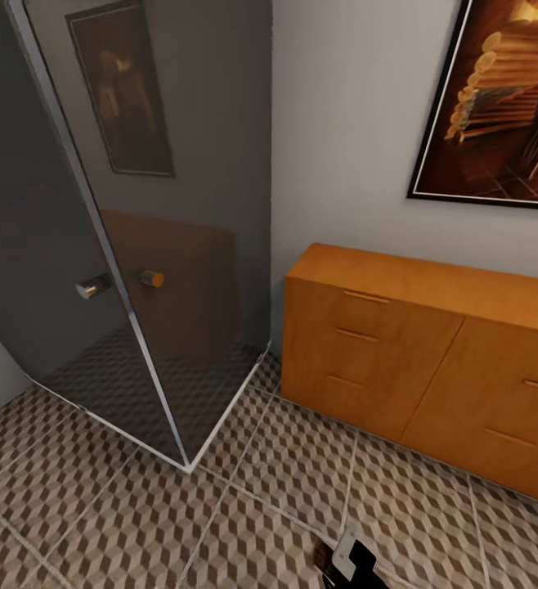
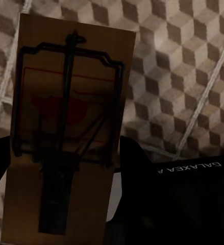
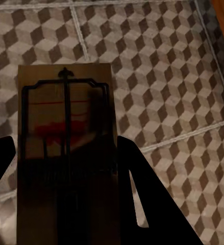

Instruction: Take the four mousetraps from the cabinet in the bathroom and place them on the bathroom floor. Make sure all four end up on the same floor surface, and ensure that at least two of them are either under or directly next to the same bathroom sink.

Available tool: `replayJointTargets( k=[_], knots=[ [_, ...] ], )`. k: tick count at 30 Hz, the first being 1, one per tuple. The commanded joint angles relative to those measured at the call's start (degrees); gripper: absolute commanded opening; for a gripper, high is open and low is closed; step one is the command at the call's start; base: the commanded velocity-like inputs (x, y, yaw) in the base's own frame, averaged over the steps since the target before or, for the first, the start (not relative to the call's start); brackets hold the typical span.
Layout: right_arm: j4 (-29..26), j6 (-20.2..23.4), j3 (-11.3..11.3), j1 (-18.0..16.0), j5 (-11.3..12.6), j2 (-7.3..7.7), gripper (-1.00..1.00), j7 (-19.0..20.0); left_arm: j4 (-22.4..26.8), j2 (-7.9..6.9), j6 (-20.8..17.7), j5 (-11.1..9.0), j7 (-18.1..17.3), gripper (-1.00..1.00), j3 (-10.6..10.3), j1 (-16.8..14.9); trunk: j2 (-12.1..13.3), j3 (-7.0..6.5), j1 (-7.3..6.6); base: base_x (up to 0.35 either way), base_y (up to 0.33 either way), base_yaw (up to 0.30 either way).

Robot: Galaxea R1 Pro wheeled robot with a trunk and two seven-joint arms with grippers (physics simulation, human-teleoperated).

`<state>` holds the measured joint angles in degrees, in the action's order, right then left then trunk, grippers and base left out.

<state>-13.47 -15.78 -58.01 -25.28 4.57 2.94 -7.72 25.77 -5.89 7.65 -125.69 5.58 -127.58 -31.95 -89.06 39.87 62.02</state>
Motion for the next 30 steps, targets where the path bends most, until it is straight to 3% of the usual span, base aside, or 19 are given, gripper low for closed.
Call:
replayJointTargets(
  k=[1, 16, 30],
  knots=[
    [-0.1, -0.1, -0.5, 0.0, 0.5, 0.05, -1.0, -0.3, 0.2, 0.0, 0.4, -0.2, 0.3, -1.0, -0.5, -0.1, 0.0, 0.05, 0.0, 0.0, 0.0, 0.287],
    [-0.1, -0.1, -0.5, 0.0, 0.5, -0.08, -1.0, -3.9, 0.2, -0.15, 0.4, -0.2, 0.4, -1.0, -0.5, -0.1, 0.0, 0.05, 0.0, 0.0, 0.0, 0.287],
    [0.3, -0.1, -0.5, 0.0, 0.5, -0.16, -1.0, -4.1, 0.2, -0.26, 0.4, -0.2, 0.5, -1.0, -0.5, -0.1, 0.0, 0.05, 0.0, 0.0, 0.0, 0.287]
  ],
)
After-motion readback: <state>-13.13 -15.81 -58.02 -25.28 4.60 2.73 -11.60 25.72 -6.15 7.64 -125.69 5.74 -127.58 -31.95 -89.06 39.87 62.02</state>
